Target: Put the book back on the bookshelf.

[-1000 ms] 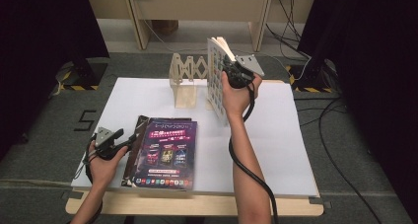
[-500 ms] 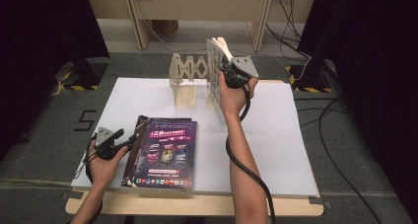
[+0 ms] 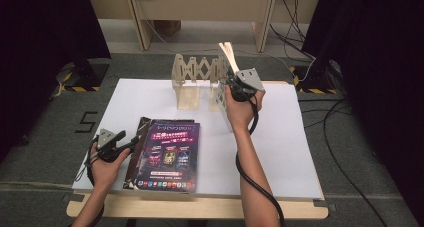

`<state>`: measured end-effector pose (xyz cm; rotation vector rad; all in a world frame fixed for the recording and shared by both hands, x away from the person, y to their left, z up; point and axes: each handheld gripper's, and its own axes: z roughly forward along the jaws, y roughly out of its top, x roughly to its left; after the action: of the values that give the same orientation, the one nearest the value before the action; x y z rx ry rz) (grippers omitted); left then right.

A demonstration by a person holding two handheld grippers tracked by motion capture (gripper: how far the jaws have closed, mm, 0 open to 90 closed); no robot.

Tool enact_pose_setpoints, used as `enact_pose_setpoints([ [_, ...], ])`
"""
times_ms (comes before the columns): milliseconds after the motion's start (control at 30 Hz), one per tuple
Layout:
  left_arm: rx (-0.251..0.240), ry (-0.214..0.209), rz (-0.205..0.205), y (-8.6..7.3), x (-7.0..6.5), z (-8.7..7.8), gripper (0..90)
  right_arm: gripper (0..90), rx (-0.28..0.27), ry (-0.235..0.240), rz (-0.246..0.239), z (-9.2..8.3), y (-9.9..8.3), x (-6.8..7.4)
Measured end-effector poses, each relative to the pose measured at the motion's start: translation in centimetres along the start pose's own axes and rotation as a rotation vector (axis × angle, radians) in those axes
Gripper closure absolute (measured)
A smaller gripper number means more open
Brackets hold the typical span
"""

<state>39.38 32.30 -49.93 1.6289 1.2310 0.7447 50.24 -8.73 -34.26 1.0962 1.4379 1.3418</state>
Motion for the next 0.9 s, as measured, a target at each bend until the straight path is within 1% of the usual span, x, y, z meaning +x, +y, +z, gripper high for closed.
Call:
enact_pose_setpoints([
  [100, 0.0, 0.0, -0.002, 0.0, 0.0, 0.0, 39.3, 72.7, 0.015, 0.005, 0.0, -0.3, 0.0, -0.2],
  [233, -0.001, 0.0, -0.001, 0.0, 0.0, 0.0, 39.3, 71.4, 0.019, 0.001, 0.006, -0.6, 0.1, -0.3],
  [367, 0.0, 0.0, -0.001, 0.0, 0.0, 0.0, 39.2, 67.7, 0.033, 0.001, 0.018, -0.8, 0.4, -0.4],
  [433, 0.0, 0.0, 0.0, 0.0, 0.0, 0.0, 39.2, 67.1, 0.033, -0.001, 0.018, -0.8, 0.4, -0.5],
  [533, 0.0, -0.001, -0.003, 0.0, 0.0, 0.0, 39.2, 65.6, 0.048, 0.002, 0.018, -0.7, 0.3, -0.6],
  [600, 0.0, -0.001, -0.003, 0.0, 0.0, 0.0, 39.3, 64.1, 0.053, 0.003, 0.016, -0.7, 0.2, -0.7],
  [633, 0.0, -0.001, -0.003, 0.0, 0.0, 0.0, 39.2, 62.5, 0.057, 0.007, 0.022, -0.7, 0.1, -0.8],
  [767, 0.0, -0.001, -0.001, 0.0, 0.0, 0.0, 39.2, 60.9, 0.062, 0.006, 0.022, -0.7, 0.3, -0.9],
  [900, 0.0, -0.001, 0.0, 0.0, 0.0, 0.0, 39.2, 60.1, 0.071, 0.018, 0.028, -0.7, 0.5, -1.2],
])
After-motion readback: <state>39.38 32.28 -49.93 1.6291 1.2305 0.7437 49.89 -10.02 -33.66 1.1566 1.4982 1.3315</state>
